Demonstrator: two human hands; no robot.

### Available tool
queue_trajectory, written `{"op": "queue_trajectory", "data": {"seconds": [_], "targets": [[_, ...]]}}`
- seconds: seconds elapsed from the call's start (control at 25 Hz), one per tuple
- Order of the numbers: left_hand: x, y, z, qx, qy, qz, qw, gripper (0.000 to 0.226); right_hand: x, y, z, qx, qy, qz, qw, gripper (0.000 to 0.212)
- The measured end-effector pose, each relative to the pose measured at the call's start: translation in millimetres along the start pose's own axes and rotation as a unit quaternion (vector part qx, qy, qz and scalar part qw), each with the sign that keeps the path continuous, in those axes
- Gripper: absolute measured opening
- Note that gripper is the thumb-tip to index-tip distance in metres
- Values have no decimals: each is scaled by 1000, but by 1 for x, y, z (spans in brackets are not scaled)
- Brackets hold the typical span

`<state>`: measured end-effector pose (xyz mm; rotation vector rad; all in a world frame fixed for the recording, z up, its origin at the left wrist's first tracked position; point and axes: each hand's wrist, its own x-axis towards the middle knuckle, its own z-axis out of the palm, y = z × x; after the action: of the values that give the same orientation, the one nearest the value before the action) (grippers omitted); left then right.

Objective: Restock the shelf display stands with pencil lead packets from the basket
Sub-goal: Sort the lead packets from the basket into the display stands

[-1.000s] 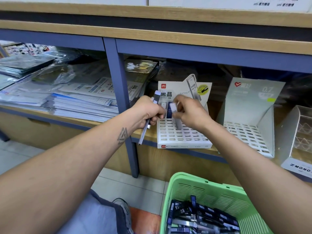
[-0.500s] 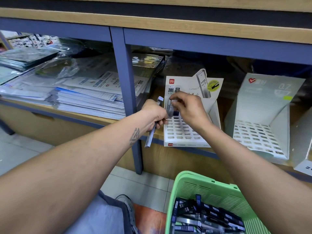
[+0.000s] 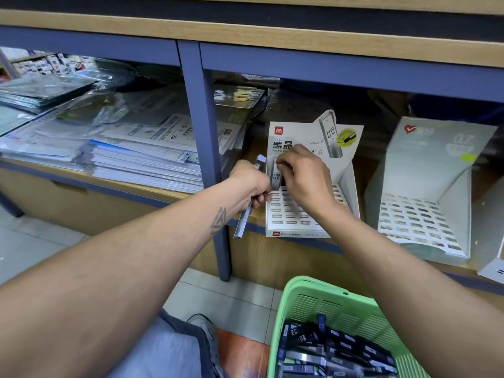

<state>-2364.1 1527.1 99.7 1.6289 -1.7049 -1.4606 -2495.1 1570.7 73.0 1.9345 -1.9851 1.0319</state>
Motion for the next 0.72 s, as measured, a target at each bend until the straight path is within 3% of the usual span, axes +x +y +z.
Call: {"op": "queue_trajectory", "data": {"seconds": [0.12,0.2,0.28,0.36,0.52,0.72], "targets": [[-1,2,-4,10,19,21,1000,25,1,-4,-6,-10,-18,19,1000,19],[-9,7,-10,12,13,57,998,11,5,-14,-19,87,-24,67,994,23],[-20,10,-14,-6,-55,94,994,9,10,-24,-35,275,-50,152,948,25],[-31,10,-14,-25,-127,105,986,10,9,-26,-49,392,-82,196,895,19],[-45,14,-1,-91,-236,90,963,3,2,-12,-66,439,-88,262,855,14],[-59,35,32,-207,-363,48,907,10,-11,29,-109,414,2,327,849,13]]}}
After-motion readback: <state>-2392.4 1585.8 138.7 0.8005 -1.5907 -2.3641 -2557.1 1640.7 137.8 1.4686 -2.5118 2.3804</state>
